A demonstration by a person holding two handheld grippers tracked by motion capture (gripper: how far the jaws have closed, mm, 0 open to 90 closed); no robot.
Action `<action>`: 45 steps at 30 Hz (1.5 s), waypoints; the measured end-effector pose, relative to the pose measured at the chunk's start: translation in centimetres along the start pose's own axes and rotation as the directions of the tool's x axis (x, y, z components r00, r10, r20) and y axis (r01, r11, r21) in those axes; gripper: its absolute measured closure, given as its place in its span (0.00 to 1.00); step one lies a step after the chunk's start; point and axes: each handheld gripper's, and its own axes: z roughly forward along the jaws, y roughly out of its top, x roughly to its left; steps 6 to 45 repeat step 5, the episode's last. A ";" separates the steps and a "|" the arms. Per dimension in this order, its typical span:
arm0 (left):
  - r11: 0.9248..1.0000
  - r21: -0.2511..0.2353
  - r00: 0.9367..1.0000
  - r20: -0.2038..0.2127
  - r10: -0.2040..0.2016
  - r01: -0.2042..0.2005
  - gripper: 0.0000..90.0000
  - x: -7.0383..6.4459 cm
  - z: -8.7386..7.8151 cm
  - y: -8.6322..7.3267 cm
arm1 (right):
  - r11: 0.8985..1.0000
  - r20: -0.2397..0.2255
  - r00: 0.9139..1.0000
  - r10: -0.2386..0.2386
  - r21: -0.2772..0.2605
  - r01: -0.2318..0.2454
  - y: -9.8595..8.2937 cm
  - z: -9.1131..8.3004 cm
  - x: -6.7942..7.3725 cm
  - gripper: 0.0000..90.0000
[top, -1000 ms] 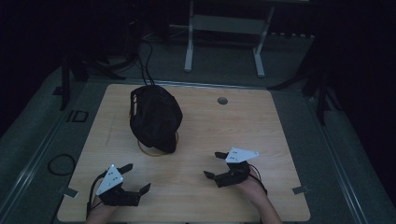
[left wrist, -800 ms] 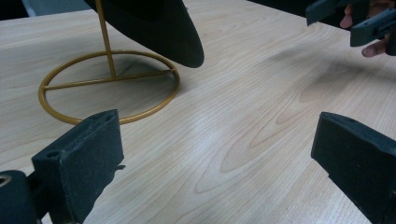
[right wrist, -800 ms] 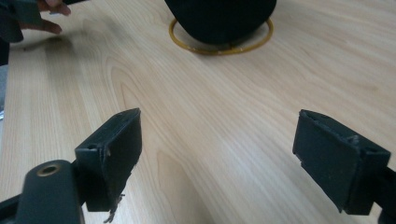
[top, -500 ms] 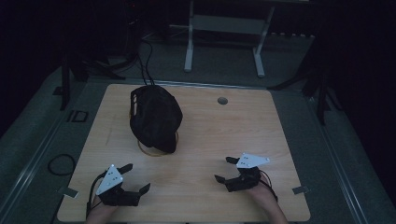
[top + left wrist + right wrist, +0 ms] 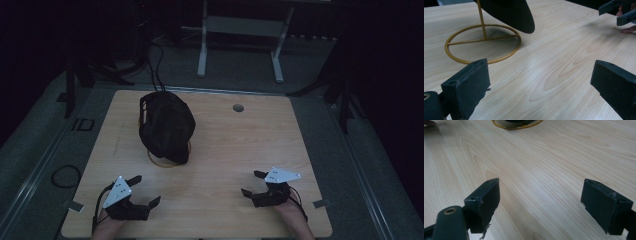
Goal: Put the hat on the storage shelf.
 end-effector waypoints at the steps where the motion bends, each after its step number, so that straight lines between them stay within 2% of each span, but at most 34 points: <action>1: 1.000 0.002 1.000 0.001 -0.003 0.003 0.03 0.0 0.0 0.0 | 1.000 0.004 1.000 0.004 0.003 -0.004 -0.1 -0.1 -0.1 0.17; 45: 1.000 -0.002 1.000 -0.004 -0.001 0.001 0.03 0.1 -0.1 0.0 | 1.000 0.008 1.000 0.012 0.000 -0.012 -0.3 -0.2 -0.3 0.17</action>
